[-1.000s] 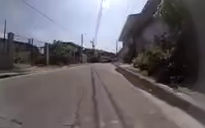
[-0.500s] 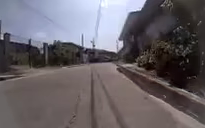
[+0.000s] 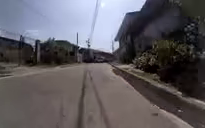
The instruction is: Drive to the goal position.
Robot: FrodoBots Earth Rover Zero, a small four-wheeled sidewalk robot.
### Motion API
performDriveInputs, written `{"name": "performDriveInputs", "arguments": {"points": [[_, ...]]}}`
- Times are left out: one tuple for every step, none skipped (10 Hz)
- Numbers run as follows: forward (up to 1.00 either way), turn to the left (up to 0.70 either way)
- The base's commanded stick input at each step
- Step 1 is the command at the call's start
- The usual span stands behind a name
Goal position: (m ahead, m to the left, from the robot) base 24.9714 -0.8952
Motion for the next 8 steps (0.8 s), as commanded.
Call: {"name": "performDriveInputs", "arguments": {"points": [[1.0, 0.0], [1.0, 0.0], [1.0, 0.0], [1.0, 0.0], [1.0, 0.0], [1.0, 0.0], [1.0, 0.0], [1.0, 0.0]]}}
